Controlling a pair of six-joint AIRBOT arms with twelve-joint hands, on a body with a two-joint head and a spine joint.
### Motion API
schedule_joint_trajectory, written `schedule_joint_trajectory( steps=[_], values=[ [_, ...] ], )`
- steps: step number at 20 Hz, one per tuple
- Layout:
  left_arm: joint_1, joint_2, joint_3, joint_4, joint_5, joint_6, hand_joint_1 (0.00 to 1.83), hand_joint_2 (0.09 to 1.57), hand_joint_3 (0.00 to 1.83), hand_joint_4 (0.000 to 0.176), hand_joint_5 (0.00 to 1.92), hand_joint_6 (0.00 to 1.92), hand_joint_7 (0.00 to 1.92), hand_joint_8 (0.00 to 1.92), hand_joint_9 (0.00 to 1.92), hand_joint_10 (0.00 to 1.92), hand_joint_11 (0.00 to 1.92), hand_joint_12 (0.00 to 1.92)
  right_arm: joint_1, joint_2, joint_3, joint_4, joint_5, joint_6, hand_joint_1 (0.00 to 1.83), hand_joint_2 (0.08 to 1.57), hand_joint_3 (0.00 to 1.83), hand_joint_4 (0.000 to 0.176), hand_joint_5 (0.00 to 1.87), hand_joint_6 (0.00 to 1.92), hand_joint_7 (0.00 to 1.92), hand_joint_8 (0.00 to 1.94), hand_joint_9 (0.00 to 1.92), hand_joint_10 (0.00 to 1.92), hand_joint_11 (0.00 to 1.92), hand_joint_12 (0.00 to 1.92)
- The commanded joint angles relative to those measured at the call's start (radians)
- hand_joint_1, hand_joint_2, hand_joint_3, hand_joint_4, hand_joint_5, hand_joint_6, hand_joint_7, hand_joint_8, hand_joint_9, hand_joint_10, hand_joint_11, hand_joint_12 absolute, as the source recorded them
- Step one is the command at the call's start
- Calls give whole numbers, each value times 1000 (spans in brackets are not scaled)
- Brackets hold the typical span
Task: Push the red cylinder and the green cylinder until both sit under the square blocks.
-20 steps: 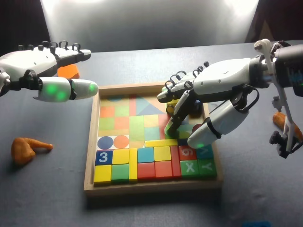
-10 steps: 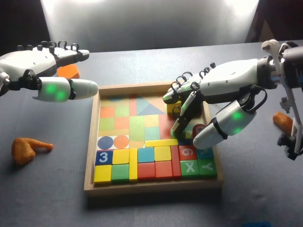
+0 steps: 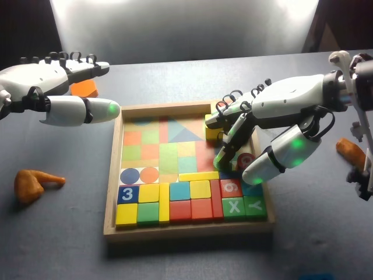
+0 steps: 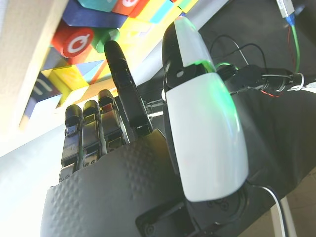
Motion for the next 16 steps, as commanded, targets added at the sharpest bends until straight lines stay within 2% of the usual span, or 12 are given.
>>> schedule_joint_trajectory(
  steps=[1, 2, 3, 4, 5, 7, 9, 12, 13, 16],
  values=[
    [-4, 8, 2, -15, -110, 1, 0, 1089, 3, 93, 60, 0, 17, 0, 40, 0, 0, 423, -10, 5, -5, 2, 26, -1, 374, 1085, 0, 105, 743, 1, 59, 0, 0, 0, 0, 250],
    [-3, 9, 2, -16, -110, 1, 0, 1088, 2, 101, 62, 1, 21, 2, 43, 2, 0, 423, -11, 8, -7, 1, 27, 2, 358, 1087, 0, 117, 737, 0, 52, 0, 0, 0, 0, 256],
    [-3, 9, 2, -16, -111, 1, 0, 1087, 1, 94, 66, 1, 29, 2, 51, 3, 0, 447, -13, 11, -10, 1, 28, 3, 369, 1085, 0, 114, 743, 1, 60, 1, 0, 0, 0, 283],
    [-3, 9, 1, -16, -111, 1, 0, 1088, 1, 88, 64, 0, 27, 0, 43, 3, 0, 409, -14, 15, -13, 0, 28, 5, 364, 1086, 0, 120, 733, 2, 50, 2, 0, 0, 0, 250],
    [-3, 9, 1, -17, -111, 1, 0, 1093, 2, 87, 63, 0, 30, 1, 43, 4, 0, 401, -16, 17, -15, 0, 29, 7, 367, 1087, 0, 118, 736, 2, 53, 2, 0, 0, 0, 265],
    [-2, 9, 1, -18, -111, 2, 0, 1084, 0, 100, 59, 0, 30, 1, 49, 3, 0, 406, -19, 22, -19, 0, 33, 11, 365, 1088, 0, 115, 738, 2, 61, 3, 0, 0, 0, 288],
    [-1, 9, 1, -20, -111, 2, 0, 1094, 4, 100, 56, 0, 29, 0, 48, 2, 0, 414, -20, 23, -21, -1, 35, 13, 384, 1086, 0, 104, 749, 3, 80, 5, 0, 0, 0, 313],
    [-1, 9, 1, -20, -111, 3, 0, 1107, 6, 99, 55, 0, 22, 2, 34, 4, 0, 364, -20, 23, -21, -1, 36, 13, 372, 1084, 0, 115, 736, 0, 66, 1, 0, 0, 0, 284],
    [-1, 9, 1, -20, -111, 3, 0, 1108, 5, 92, 55, 0, 23, 2, 38, 5, 0, 363, -20, 23, -21, -1, 36, 13, 361, 1085, 0, 116, 732, 0, 65, 0, 0, 0, 0, 280],
    [-1, 9, 2, -20, -111, 4, 0, 1089, 0, 99, 61, 2, 28, 2, 44, 4, 0, 398, -20, 23, -21, -1, 38, 15, 354, 1084, 0, 118, 732, 0, 67, 1, 0, 0, 0, 275]
  ],
)
